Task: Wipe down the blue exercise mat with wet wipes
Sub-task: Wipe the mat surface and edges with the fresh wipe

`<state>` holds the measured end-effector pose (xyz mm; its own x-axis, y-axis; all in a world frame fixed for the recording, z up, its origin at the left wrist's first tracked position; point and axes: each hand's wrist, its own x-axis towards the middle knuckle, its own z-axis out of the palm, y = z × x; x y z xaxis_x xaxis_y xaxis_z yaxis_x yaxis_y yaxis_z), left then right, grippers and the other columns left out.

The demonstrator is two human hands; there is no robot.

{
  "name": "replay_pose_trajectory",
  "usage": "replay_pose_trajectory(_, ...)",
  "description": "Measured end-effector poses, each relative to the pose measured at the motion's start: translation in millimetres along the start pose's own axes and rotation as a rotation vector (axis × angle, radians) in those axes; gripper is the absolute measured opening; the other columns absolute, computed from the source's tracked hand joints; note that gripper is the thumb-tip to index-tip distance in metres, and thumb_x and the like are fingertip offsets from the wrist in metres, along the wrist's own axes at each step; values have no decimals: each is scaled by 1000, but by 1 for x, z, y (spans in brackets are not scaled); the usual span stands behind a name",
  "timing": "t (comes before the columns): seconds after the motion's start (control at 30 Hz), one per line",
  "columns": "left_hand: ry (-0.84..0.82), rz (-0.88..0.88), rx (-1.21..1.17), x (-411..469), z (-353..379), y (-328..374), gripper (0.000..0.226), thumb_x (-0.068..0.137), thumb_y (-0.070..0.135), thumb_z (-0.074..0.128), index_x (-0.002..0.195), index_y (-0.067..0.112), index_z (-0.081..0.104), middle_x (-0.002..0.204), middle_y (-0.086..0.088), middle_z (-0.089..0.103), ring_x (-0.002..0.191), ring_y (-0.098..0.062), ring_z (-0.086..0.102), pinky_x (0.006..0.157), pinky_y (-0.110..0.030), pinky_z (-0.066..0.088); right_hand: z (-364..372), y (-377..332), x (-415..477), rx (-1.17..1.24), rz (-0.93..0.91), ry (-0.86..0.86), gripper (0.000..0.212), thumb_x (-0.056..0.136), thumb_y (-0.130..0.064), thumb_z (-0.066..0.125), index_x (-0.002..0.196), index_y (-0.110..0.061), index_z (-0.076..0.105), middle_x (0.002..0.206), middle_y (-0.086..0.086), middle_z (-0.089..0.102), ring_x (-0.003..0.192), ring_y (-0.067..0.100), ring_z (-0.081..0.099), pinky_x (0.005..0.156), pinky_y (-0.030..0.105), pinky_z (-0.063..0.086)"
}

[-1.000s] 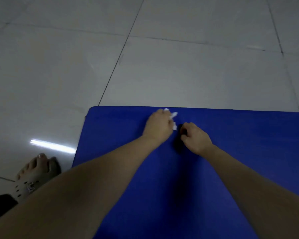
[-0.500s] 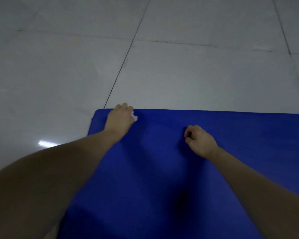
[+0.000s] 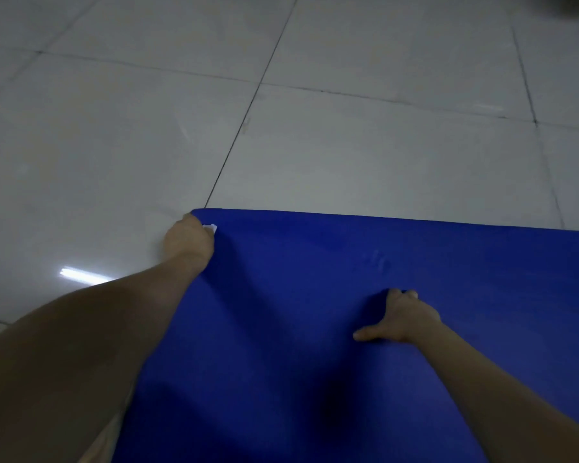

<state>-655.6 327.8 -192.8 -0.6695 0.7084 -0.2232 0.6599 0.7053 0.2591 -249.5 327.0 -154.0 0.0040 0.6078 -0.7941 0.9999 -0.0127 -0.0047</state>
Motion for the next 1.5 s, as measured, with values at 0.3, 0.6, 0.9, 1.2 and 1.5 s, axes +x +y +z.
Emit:
replay_pose_trajectory(0.3, -102, 333, -5, -87, 57, 131, 38, 99, 43, 55, 111, 8, 53, 101, -12, 68, 91, -32, 65, 67, -38, 47, -1, -3, 0, -67, -31, 102, 115, 46, -86, 76, 131, -14, 44, 133, 9, 48, 105, 22, 54, 78, 34, 49)
replay_pose_trajectory(0.6, -58, 727, 285, -128, 81, 160, 30, 102, 37, 51, 121, 15, 50, 106, -6, 64, 93, -25, 59, 65, -34, 37, -2, -3, -1, -34, -64, 136, 121, 45, -89, 74, 136, -15, 43, 132, 7, 49, 107, 22, 54, 75, 32, 45)
replay_pose_trajectory(0.9, 23, 170, 105, -28, 13, -10, 33, 101, 41, 47, 113, 11, 52, 113, -12, 65, 99, -35, 61, 77, -42, 50, -1, 0, 0, -45, -70, 141, 118, 40, -94, 69, 128, -18, 47, 125, 3, 51, 94, 17, 46, 76, 31, 46)
replay_pose_trajectory(1.2, 124, -13, -40, -43, 25, -22, 40, 103, 38, 48, 124, 4, 51, 109, -17, 66, 93, -37, 64, 73, -42, 49, -1, 0, -1, -55, -86, 158, 113, 38, -94, 69, 120, -19, 49, 106, -3, 46, 91, 16, 48, 73, 31, 47)
replay_pose_trajectory(1.5, -5, 435, 80, -141, 80, 115, 31, 102, 41, 51, 112, 12, 53, 100, -8, 63, 88, -25, 60, 57, -35, 40, -1, -2, 0, -78, -95, 186, 106, 43, -91, 72, 116, -18, 50, 103, -3, 47, 90, 16, 49, 72, 31, 48)
